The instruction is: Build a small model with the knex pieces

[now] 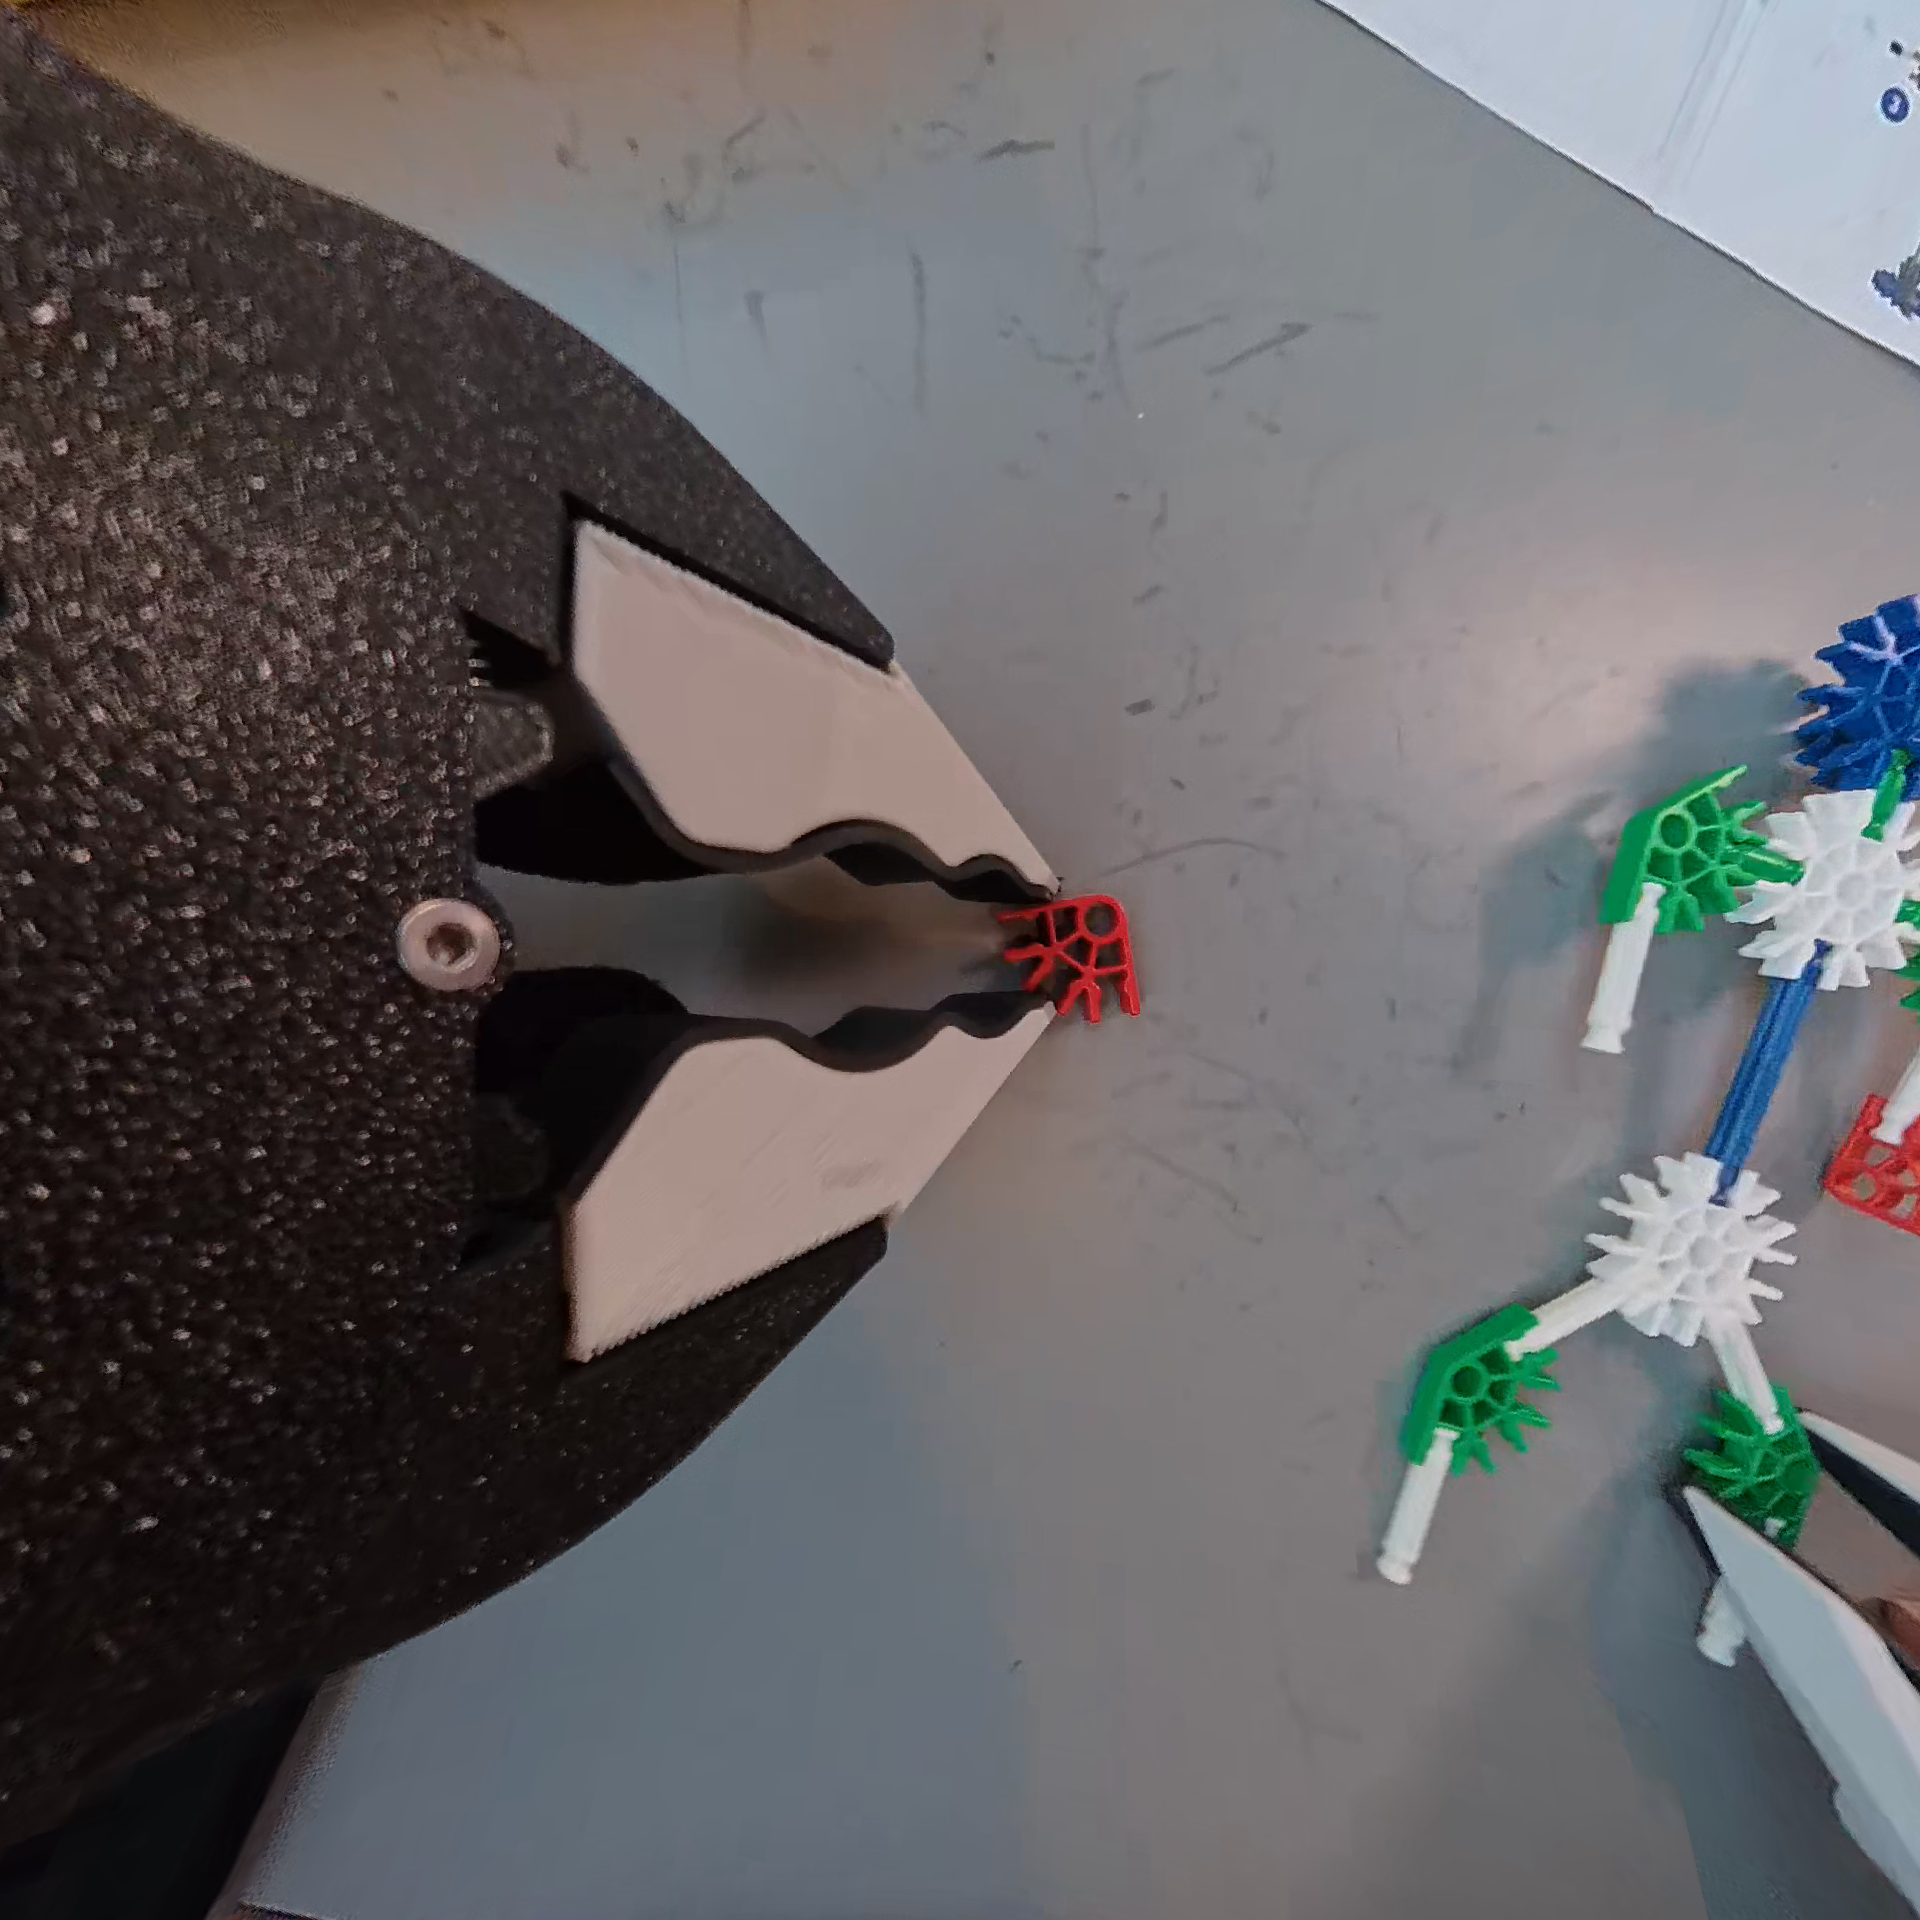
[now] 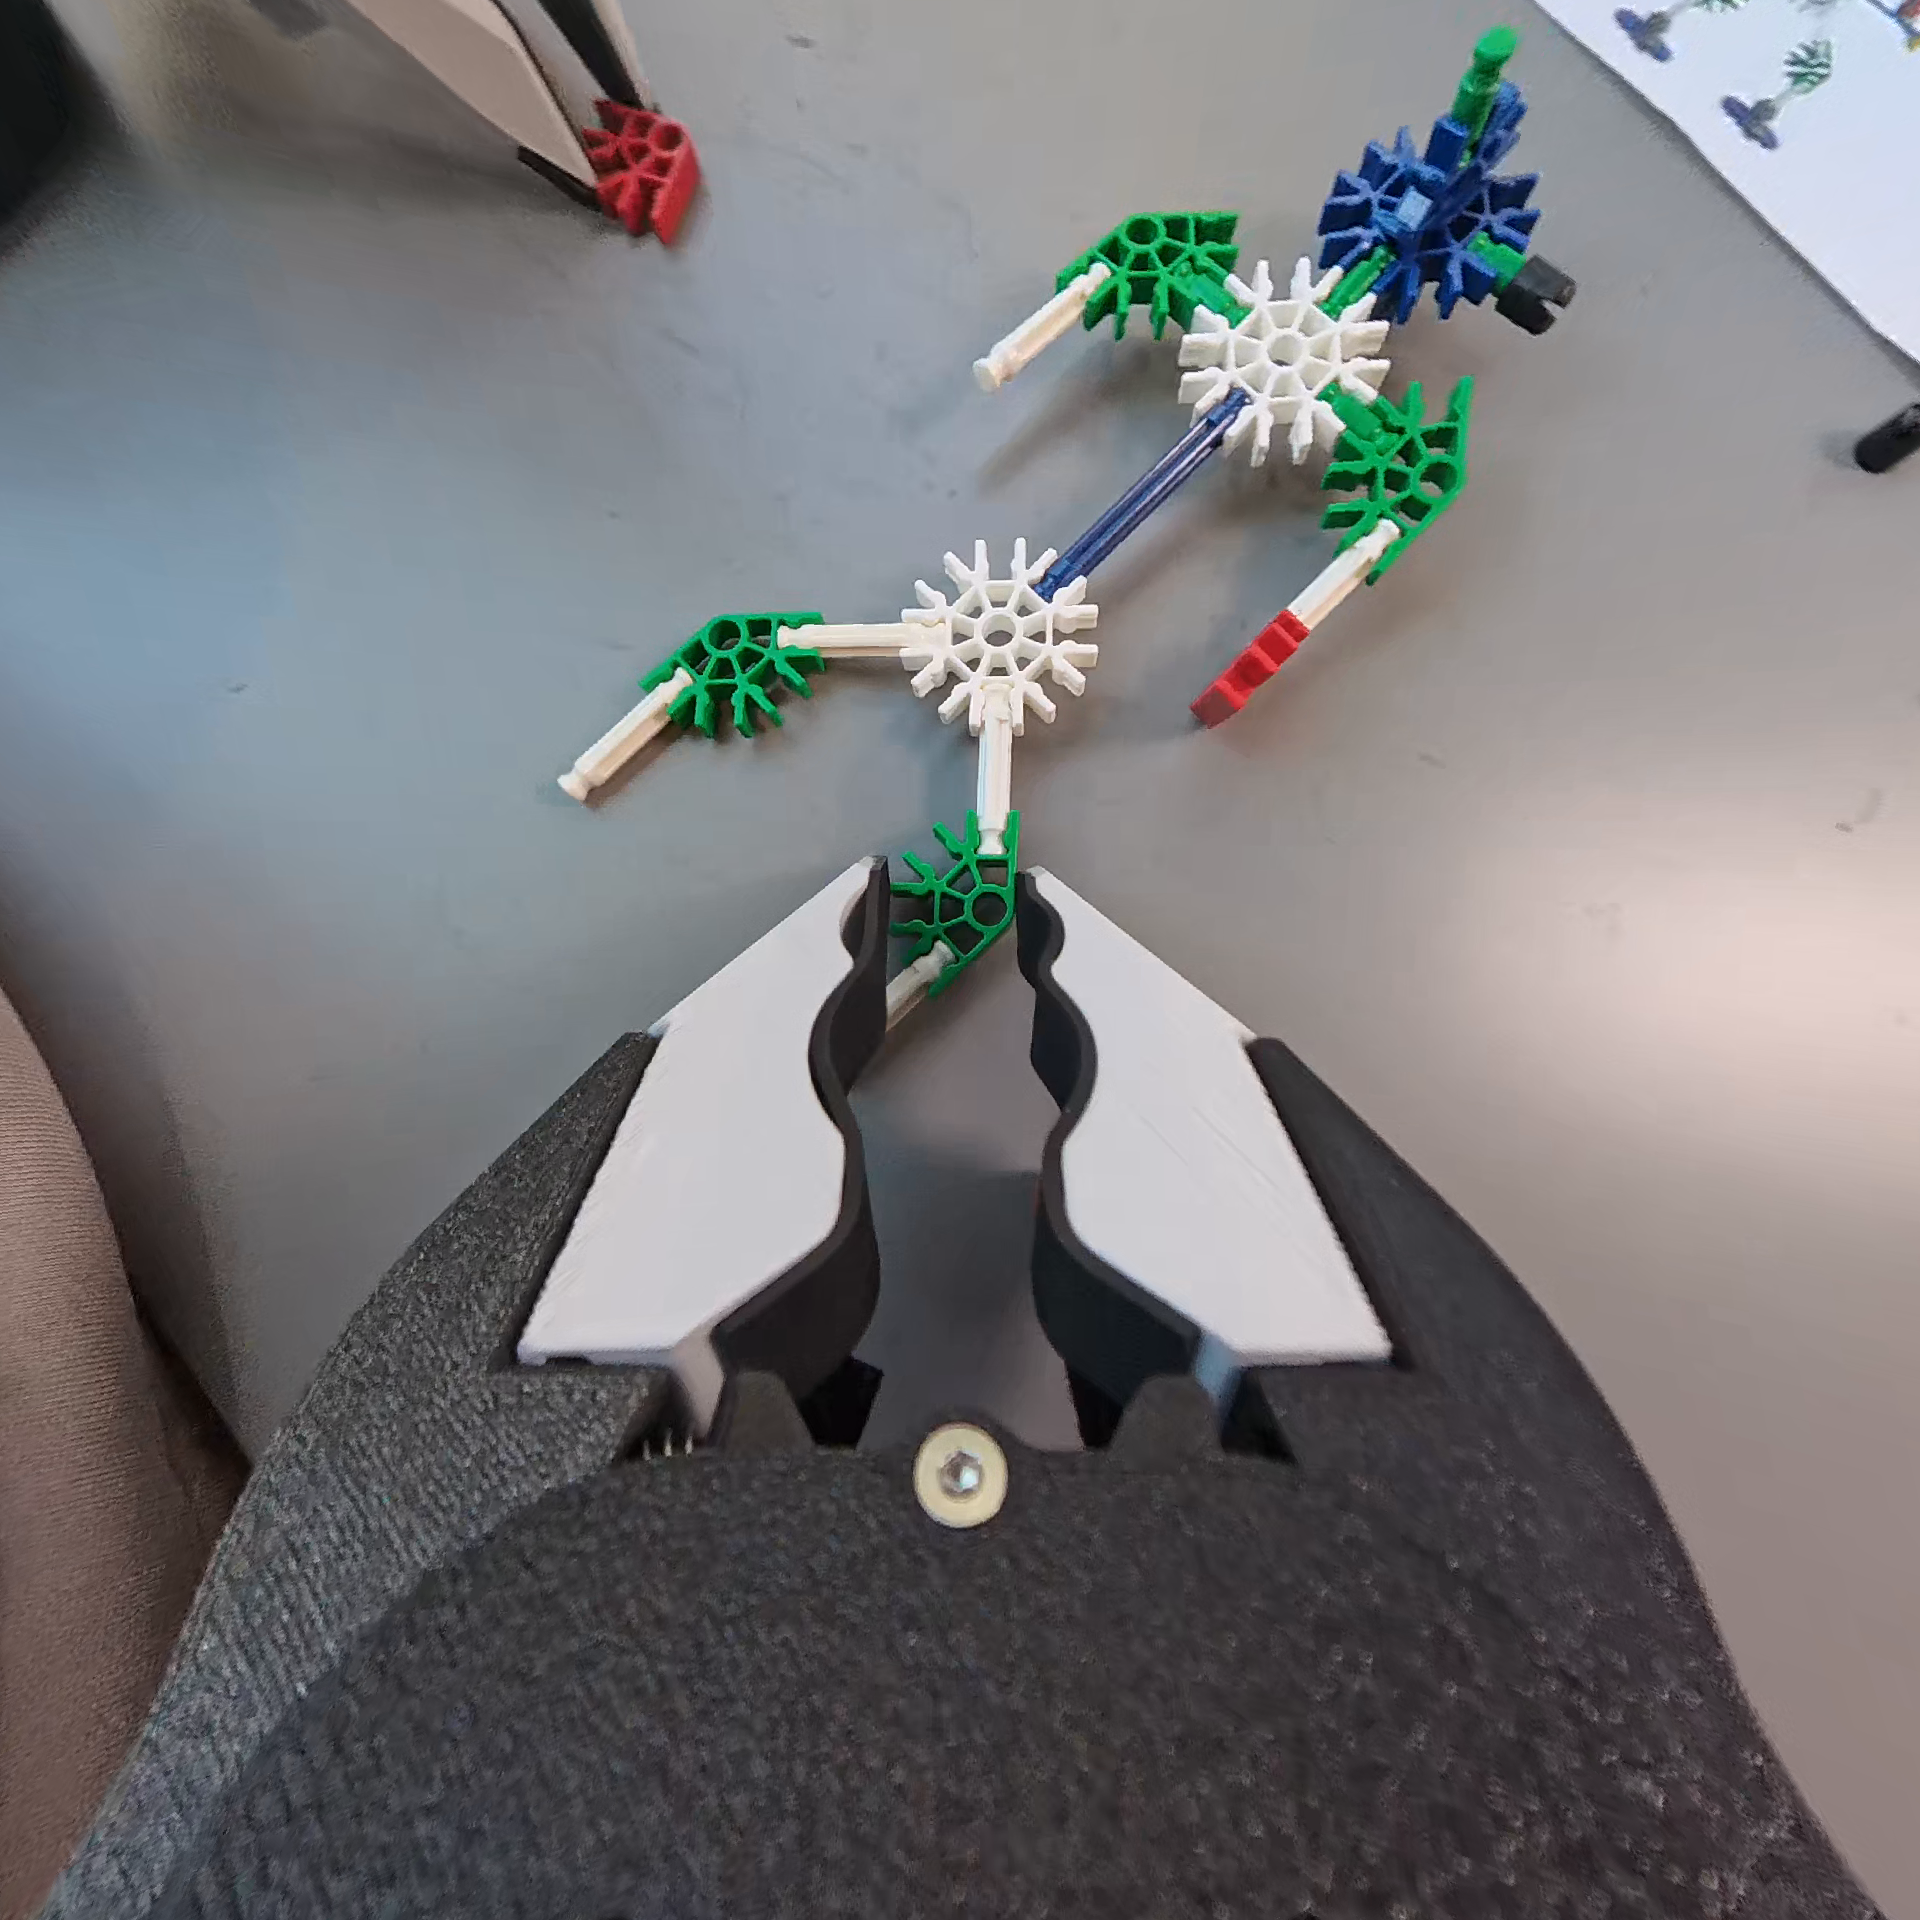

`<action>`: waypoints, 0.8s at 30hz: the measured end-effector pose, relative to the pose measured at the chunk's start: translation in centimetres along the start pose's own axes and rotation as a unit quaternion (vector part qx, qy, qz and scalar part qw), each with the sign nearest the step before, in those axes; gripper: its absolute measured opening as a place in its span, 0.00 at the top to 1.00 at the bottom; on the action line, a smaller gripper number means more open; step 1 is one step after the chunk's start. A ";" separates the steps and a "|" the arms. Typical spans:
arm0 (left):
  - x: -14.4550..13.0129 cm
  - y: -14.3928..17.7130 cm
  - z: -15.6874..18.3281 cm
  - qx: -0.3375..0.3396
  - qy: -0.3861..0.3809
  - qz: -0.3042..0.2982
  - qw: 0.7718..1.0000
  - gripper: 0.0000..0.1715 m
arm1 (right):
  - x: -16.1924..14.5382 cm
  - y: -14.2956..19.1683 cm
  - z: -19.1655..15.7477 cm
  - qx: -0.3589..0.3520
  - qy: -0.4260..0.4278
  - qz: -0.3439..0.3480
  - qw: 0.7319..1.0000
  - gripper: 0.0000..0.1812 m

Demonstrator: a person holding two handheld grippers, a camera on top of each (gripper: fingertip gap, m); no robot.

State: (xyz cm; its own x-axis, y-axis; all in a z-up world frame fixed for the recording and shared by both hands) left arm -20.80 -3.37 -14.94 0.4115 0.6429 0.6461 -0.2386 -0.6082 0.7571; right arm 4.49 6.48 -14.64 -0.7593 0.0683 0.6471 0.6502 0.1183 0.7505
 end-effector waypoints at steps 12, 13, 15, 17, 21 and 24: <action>2.9 -0.5 1.7 -0.003 0.029 0.092 0.995 0.91 | 2.6 0.9 -1.6 0.048 0.057 0.057 0.996 0.83; 3.0 -0.4 1.8 -0.016 0.035 0.100 0.994 0.91 | 3.0 1.4 -1.4 0.051 0.075 0.075 0.993 0.84; 3.4 -0.3 2.1 -0.060 0.061 0.121 0.989 0.91 | 3.8 2.0 -1.3 0.057 0.132 0.102 0.984 0.85; 4.0 0.1 2.4 -0.136 0.109 0.151 0.973 0.91 | 4.6 2.0 -1.6 0.063 0.217 0.118 0.967 0.86; 5.0 1.0 3.0 -0.324 0.210 0.210 0.898 0.91 | 6.3 1.6 -2.8 0.152 0.318 0.170 0.920 0.85; 5.1 1.3 3.4 -0.408 0.243 0.222 0.852 0.92 | 7.9 1.5 -2.6 0.188 0.333 0.211 0.900 0.84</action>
State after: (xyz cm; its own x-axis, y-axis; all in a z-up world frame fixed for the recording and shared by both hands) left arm -16.03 -2.46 -11.04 -0.2441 0.6707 0.7004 -0.8888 -0.4436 0.1150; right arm -0.44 4.61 -8.06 -0.1820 -0.4080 0.8946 0.7276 0.5561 0.4017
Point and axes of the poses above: each gripper's, where its closed fingertips meet, y back along the fingers, x out of its top, z = x × y across the jaws, the point moved 9 cm from there along y, back along the fingers, and after that the axes turned 10 degrees about x, right-handed, at the moved point
